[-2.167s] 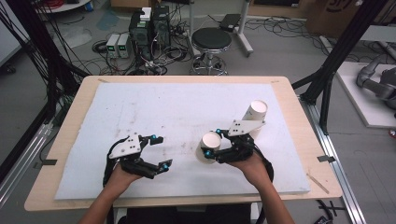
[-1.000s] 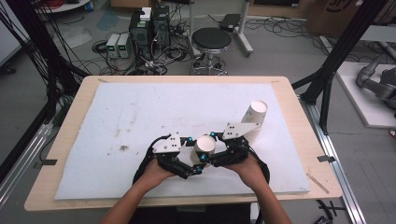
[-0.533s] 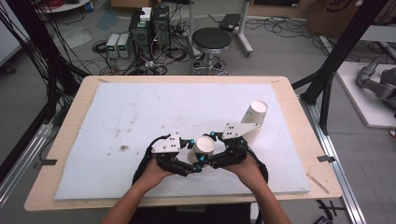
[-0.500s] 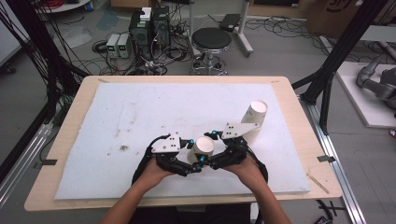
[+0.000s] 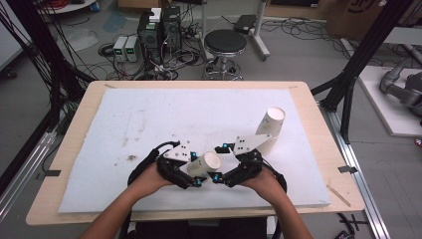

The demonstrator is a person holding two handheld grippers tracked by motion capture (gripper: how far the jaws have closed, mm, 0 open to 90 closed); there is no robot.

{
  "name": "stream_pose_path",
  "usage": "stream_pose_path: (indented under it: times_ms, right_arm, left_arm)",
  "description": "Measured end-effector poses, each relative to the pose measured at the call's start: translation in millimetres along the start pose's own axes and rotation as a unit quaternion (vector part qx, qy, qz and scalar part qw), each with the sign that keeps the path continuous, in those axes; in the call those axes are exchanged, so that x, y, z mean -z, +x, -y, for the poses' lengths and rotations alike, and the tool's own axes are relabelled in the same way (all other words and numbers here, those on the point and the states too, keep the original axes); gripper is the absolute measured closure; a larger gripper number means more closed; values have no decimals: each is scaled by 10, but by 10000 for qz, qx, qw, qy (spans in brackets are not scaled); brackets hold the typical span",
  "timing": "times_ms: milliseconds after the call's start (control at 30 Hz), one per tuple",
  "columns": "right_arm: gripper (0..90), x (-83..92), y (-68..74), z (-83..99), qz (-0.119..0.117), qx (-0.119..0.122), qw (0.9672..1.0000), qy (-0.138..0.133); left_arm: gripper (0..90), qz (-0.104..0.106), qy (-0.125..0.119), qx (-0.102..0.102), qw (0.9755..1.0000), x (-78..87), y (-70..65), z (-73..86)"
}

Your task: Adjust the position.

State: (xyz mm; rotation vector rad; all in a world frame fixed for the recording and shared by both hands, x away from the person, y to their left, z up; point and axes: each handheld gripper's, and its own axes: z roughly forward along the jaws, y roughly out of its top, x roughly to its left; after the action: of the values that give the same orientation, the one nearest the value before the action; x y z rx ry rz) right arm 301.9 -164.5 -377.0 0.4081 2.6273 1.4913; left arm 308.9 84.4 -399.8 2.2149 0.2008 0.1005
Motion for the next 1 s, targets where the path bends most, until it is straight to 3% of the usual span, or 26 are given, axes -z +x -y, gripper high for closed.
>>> stream_pose_path:
  times_ms: [133,367,667,767,1000]
  right_arm:
    - [170,-43,5,21,-13,141,9998,168]
    - [173,-97,19,46,-104,323,9988,351]
    - [177,-173,55,58,-246,548,9965,587]
    - [225,-220,77,60,-351,655,9945,744]
    - [279,-249,91,51,-478,755,9929,788]
  left_arm:
    - [326,76,377,-144,9992,25,3,-32]
    - [326,307,966,-276,9945,22,16,-61]
    - [326,463,1254,-316,9905,0,25,-69]
    - [326,561,1361,-334,9885,-30,19,-63]
    - [326,665,1394,-331,9874,-81,-12,-68]
